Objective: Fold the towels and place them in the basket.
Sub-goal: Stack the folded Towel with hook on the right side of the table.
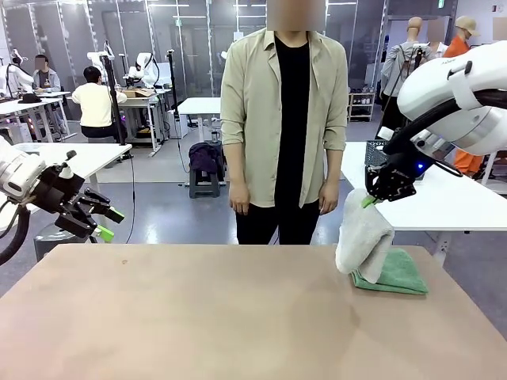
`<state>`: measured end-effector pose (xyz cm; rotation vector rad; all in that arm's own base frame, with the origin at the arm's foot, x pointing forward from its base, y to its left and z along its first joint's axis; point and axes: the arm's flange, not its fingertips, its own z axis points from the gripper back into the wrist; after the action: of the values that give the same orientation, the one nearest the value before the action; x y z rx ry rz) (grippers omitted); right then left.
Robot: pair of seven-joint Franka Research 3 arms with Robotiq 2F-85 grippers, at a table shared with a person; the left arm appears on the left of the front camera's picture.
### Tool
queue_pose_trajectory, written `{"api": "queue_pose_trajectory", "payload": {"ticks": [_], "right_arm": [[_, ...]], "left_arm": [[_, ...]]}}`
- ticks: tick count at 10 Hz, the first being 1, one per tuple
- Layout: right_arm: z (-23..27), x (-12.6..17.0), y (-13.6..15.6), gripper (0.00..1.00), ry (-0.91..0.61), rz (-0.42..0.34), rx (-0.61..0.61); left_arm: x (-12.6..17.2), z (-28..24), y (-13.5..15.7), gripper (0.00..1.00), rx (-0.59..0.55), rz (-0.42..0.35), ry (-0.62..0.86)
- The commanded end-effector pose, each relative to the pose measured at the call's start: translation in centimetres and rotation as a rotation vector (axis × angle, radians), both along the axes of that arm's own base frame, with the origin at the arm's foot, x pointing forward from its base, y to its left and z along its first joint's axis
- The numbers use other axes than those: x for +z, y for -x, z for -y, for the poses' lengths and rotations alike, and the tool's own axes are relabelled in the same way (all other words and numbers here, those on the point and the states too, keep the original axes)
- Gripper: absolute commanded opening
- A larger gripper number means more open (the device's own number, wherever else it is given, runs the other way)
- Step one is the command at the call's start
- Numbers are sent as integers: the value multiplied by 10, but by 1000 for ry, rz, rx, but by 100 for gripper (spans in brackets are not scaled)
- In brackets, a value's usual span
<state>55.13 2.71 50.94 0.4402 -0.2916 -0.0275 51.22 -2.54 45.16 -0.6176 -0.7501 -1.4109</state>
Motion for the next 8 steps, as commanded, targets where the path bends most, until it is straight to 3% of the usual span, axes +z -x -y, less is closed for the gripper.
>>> {"api": "queue_pose_trajectory", "payload": {"ticks": [1, 8], "right_arm": [[-1, 2, 4, 4, 3, 2, 5], [2, -1, -21, 4, -25, -6, 21]], "left_arm": [[1, 1, 0, 84, 9, -3, -3], [1, 1, 0, 84, 9, -3, -3]]}}
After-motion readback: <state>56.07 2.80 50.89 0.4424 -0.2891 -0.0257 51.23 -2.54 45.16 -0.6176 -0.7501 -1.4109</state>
